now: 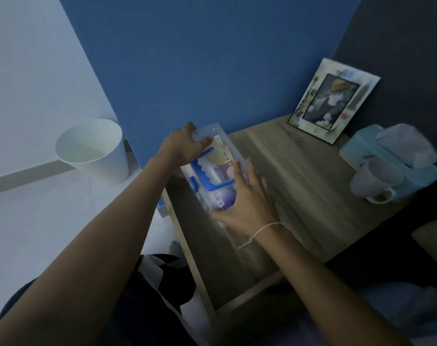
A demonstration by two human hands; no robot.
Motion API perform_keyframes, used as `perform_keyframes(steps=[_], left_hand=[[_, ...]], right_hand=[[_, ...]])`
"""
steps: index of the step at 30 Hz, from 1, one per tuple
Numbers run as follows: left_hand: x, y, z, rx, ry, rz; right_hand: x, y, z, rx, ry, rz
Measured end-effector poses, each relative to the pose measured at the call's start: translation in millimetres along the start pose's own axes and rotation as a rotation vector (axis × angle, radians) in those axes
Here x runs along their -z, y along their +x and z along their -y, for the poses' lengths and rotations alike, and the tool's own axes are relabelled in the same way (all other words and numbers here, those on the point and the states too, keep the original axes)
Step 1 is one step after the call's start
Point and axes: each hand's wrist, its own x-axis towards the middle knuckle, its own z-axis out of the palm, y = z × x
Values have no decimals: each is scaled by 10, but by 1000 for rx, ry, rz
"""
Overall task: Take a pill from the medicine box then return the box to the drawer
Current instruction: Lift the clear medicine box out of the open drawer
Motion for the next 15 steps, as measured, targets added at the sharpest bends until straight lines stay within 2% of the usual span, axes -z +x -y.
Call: perform_keyframes(steps=[4, 9, 15], left_hand=[[-96, 85, -303, -6, -78, 46], [-576, 66, -447, -2, -155, 138], [-800, 63, -514, -36, -184, 109]], right_hand=[[403, 197, -409, 12, -18, 65], [675, 288, -881, 26, -37, 163], [833, 435, -1135, 4, -100, 227]])
